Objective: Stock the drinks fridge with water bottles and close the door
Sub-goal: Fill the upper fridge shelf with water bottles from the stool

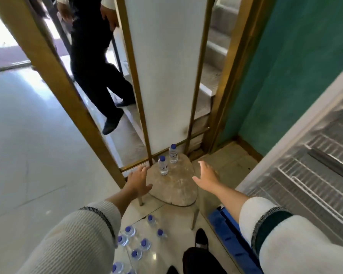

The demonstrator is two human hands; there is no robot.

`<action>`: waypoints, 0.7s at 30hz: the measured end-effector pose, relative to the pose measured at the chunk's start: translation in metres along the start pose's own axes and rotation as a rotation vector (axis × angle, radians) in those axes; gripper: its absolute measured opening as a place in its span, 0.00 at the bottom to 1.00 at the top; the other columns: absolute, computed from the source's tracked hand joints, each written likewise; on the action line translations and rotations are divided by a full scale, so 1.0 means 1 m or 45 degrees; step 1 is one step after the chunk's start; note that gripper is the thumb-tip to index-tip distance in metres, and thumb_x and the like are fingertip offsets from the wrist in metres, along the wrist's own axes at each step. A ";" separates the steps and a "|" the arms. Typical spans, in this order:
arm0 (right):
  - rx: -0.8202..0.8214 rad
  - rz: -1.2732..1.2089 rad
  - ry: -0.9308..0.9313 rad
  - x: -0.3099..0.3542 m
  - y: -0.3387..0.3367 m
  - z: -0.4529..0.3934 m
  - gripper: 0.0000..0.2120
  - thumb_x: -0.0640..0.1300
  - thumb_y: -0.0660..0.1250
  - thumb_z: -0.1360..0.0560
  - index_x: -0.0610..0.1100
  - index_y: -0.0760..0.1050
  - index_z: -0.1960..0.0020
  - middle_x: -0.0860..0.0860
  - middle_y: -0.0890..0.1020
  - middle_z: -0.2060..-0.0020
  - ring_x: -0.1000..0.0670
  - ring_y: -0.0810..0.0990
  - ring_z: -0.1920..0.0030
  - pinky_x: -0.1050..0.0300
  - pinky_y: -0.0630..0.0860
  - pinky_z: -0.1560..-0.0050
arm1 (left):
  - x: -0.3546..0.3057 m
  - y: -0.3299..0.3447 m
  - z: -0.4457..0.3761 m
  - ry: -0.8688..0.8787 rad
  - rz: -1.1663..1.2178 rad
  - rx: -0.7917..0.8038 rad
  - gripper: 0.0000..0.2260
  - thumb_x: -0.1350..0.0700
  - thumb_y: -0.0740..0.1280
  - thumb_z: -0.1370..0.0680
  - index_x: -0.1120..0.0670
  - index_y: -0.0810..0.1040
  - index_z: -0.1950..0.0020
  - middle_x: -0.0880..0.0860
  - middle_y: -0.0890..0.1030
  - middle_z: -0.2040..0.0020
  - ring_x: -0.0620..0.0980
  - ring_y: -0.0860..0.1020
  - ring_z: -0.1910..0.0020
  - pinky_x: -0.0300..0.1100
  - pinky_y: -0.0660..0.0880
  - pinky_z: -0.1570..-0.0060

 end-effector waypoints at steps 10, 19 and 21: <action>0.249 -0.071 0.040 -0.008 0.055 -0.093 0.36 0.50 0.68 0.24 0.45 0.54 0.23 0.46 0.65 0.27 0.44 0.68 0.29 0.48 0.71 0.33 | 0.026 0.055 -0.051 -0.365 0.384 0.082 0.29 0.48 0.70 0.25 0.54 0.66 0.27 0.54 0.69 0.29 0.53 0.69 0.32 0.48 0.70 0.34; 0.357 -0.121 0.013 -0.020 0.100 -0.208 0.35 0.49 0.69 0.25 0.45 0.55 0.24 0.45 0.68 0.29 0.43 0.71 0.31 0.47 0.73 0.35 | 0.019 0.119 -0.130 -0.630 0.592 0.059 0.33 0.50 0.72 0.26 0.54 0.62 0.25 0.55 0.66 0.27 0.53 0.68 0.30 0.49 0.70 0.33; 0.331 -0.178 0.016 -0.021 0.107 -0.231 0.37 0.48 0.70 0.25 0.44 0.54 0.23 0.45 0.66 0.28 0.43 0.69 0.30 0.48 0.71 0.33 | 0.019 0.133 -0.149 -0.697 0.679 0.030 0.35 0.52 0.73 0.27 0.55 0.60 0.24 0.55 0.65 0.26 0.53 0.66 0.28 0.49 0.67 0.30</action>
Point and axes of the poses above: each hand's wrist, its own z-axis away from the middle knuckle, its own y-axis out of the palm, x = y × z, the point moved 6 cm from there along -z, towards the middle knuckle
